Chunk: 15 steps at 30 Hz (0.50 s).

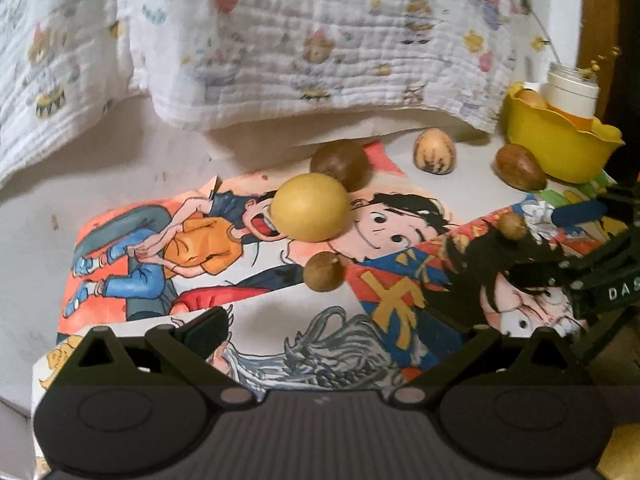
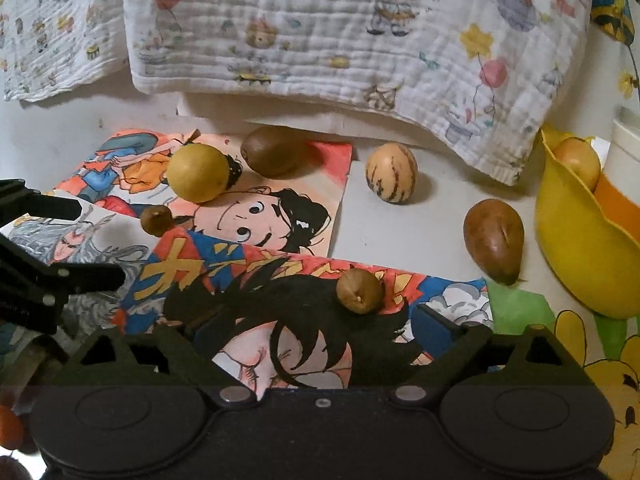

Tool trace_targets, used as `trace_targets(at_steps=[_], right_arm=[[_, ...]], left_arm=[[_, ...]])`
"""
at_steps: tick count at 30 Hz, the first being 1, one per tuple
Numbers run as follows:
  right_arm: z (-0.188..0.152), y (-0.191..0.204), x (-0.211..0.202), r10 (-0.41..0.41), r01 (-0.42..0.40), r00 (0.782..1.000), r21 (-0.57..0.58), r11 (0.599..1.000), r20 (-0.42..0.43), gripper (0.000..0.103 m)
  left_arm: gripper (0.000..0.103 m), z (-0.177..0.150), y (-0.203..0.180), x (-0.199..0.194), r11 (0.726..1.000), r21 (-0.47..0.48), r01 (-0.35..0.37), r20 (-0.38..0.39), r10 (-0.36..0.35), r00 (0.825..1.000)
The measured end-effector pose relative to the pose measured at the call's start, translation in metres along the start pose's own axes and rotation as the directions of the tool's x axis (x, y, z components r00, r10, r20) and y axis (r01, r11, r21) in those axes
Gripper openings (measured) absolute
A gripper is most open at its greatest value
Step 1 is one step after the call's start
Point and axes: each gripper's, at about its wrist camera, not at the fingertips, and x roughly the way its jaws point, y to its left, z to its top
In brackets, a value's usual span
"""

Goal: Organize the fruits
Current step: 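Close the right gripper on a small brown fruit while the left grips another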

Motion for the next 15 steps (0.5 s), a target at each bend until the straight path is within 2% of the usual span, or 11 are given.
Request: trace_targets(at_steps=[6, 15], right_arm=[[0.001, -0.003, 0.013, -0.007, 0.007, 1.000, 0.031, 0.999, -0.001, 0.083], [0.004, -0.004, 0.023, -0.002, 0.001, 1.000, 0.092, 0.996, 0.004, 0.066]], left_arm=[[0.102, 0.004, 0.008, 0.013, 0.998, -0.056, 0.013, 0.009, -0.013, 1.000], [0.086, 0.010, 0.008, 0.029, 0.992, -0.117, 0.038, -0.008, -0.039, 0.999]])
